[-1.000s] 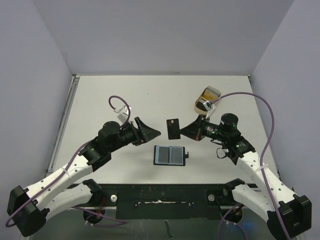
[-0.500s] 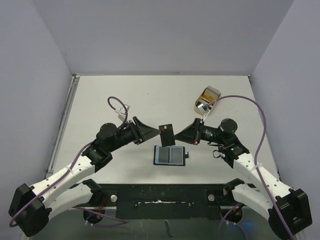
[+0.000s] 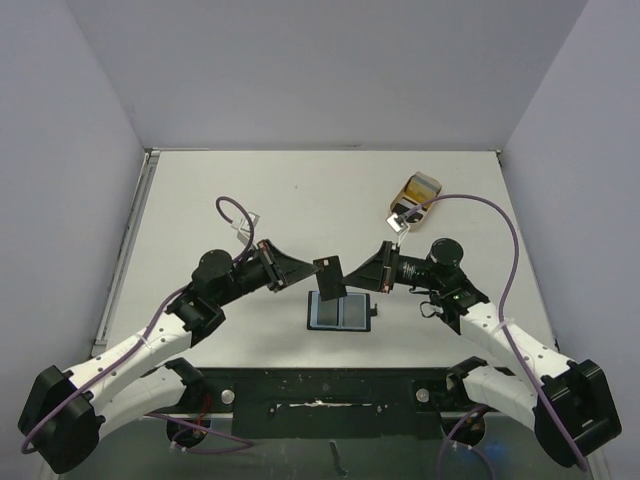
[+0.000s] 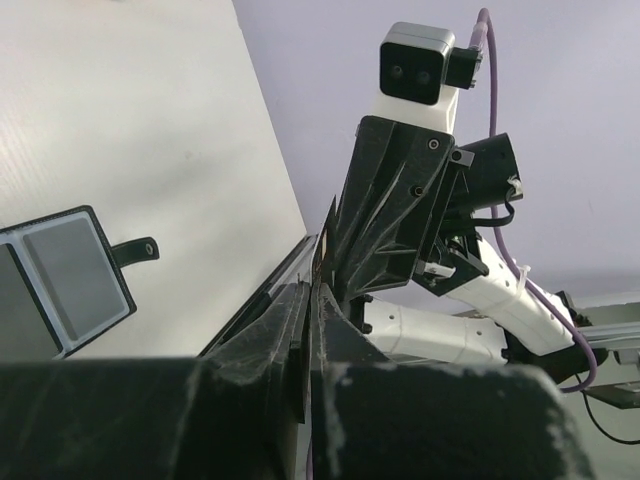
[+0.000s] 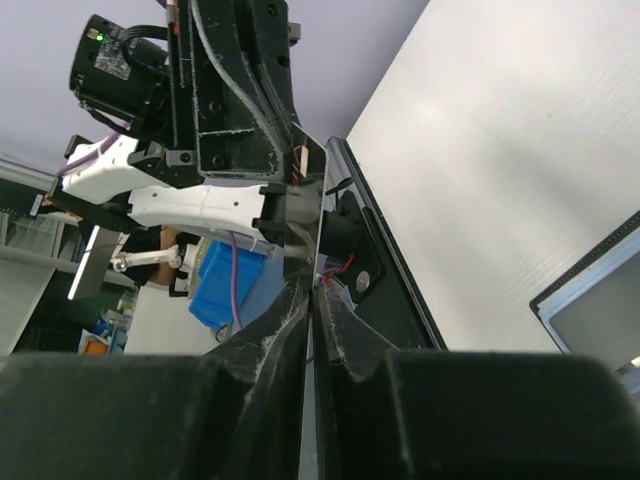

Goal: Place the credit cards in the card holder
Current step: Pick up the credit card from the storage box, then insert the credit card into the card holder.

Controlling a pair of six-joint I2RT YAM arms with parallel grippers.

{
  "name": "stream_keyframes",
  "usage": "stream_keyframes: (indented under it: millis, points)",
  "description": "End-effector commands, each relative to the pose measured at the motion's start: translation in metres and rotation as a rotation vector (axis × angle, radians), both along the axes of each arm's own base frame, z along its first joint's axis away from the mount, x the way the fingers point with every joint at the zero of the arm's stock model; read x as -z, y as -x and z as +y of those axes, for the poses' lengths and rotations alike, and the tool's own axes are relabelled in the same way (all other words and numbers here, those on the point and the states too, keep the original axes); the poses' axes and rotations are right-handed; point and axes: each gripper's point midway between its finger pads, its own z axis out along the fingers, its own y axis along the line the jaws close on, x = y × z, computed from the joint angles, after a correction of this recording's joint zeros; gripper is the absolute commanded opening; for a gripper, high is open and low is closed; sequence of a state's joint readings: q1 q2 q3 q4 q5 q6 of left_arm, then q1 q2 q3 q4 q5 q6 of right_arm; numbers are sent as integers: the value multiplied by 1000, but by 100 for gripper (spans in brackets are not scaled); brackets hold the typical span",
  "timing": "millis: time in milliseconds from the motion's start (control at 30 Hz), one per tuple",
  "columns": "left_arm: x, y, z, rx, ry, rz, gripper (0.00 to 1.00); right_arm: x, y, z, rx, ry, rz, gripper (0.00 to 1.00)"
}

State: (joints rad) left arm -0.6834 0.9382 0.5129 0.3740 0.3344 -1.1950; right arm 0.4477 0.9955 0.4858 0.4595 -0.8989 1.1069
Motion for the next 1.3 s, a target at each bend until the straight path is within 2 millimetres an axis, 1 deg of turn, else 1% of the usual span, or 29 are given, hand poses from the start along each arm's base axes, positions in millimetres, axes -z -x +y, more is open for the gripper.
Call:
stream_keyframes:
  millis: [0, 67, 100, 167, 233, 300, 367, 400, 533, 667, 733, 800, 833, 967, 1133, 1267]
  points:
    - [-7, -7, 4, -28, -5, -48, 0, 13, -4, 1, 9, 50, -25, 12]
    - [0, -10, 5, -37, -17, -35, 0, 23, -6, -1, 21, 91, -24, 21]
    - [5, -11, 6, -42, -35, -26, 0, 28, -10, -3, 40, 112, -20, 27]
    - [20, -16, 7, -60, -98, 3, 0, 39, -16, -9, 85, 163, 0, 37]
    - [34, -20, 9, -77, -148, 35, 0, 55, -24, -16, 143, 241, 23, 44]
    - [48, -22, 10, -78, -188, 69, 0, 76, -33, -28, 206, 360, 40, 47]
    - [60, -24, 8, -70, -239, 100, 0, 95, -41, -42, 266, 491, 59, 47]
    - [71, -24, 8, -65, -278, 133, 0, 104, -42, -48, 283, 539, 72, 47]
    - [99, -27, 7, -50, -372, 204, 0, 126, -47, -64, 329, 679, 87, 49]
    - [117, -29, 11, -61, -433, 247, 0, 152, -53, -88, 401, 848, 123, 52]
    - [125, -29, 13, -63, -468, 266, 0, 160, -54, -93, 401, 888, 133, 55]
    - [135, -27, 17, -62, -504, 284, 0, 166, -54, -93, 391, 908, 143, 59]
    - [129, -31, 14, -64, -504, 271, 0, 168, -54, -92, 385, 915, 149, 60]
    - [134, -31, 12, -41, -523, 278, 0, 175, -55, -84, 352, 909, 157, 58]
    - [126, -29, -2, 27, -467, 242, 0, 183, -54, -73, 312, 901, 163, 53]
    - [130, -29, -3, 46, -488, 254, 0, 191, -53, -71, 303, 925, 171, 50]
